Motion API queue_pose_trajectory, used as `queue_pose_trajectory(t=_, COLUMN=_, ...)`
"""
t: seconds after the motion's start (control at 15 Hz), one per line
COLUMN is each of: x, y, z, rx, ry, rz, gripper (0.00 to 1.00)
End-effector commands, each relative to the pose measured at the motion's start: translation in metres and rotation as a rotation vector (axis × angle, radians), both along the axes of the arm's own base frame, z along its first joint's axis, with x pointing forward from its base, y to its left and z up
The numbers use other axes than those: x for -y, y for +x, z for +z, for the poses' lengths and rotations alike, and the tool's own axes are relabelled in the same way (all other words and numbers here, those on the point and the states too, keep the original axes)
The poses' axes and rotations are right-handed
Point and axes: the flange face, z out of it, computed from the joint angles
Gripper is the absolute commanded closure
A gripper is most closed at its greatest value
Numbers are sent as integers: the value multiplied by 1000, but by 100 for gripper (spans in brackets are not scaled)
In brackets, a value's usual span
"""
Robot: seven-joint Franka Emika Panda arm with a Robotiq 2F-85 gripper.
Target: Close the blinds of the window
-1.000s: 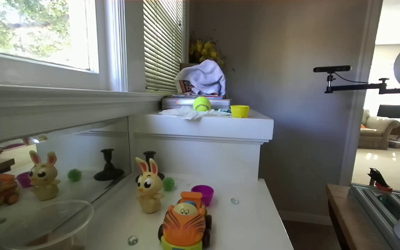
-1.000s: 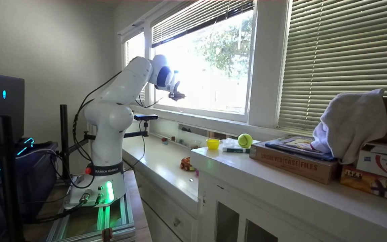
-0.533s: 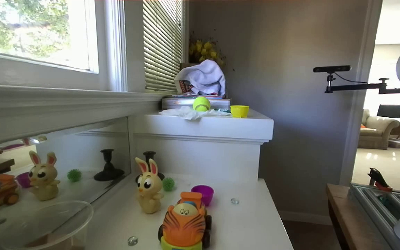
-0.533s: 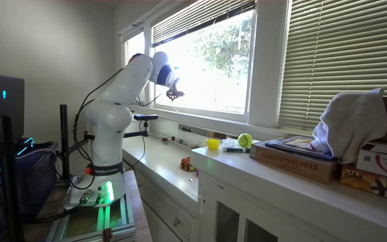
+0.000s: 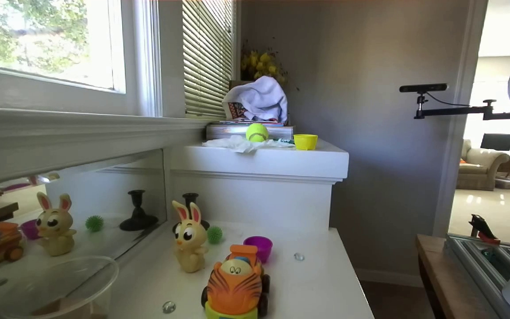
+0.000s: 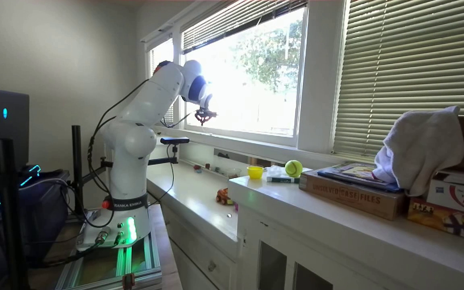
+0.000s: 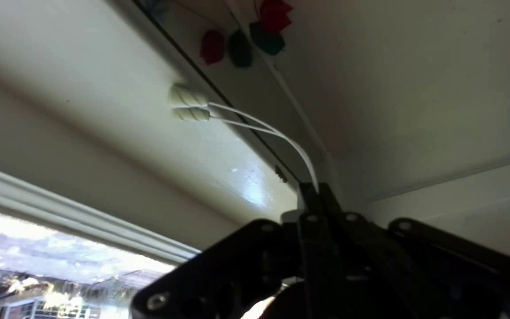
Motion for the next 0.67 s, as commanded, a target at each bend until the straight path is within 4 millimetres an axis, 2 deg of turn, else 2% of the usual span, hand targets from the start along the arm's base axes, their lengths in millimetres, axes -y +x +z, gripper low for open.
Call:
queue_pose_trajectory(t=0.0, x=-22, y=-47, z=-57, rx=-90, ry=-74, rz=114, gripper=100)
queue_pose_trajectory(t=0.2, x=-20, y=-31, z=-50, rx=-61, ry=-84, rz=103, gripper=100)
queue_pose_trajectory(t=0.4, x=-8, y=-12, z=-37, rx=-26, ry=-75, rz=52, gripper=100)
queue_pose_trajectory(t=0.6, x=3, y=-3, z=-27, rx=-8, ry=-56, rz=14, gripper=100)
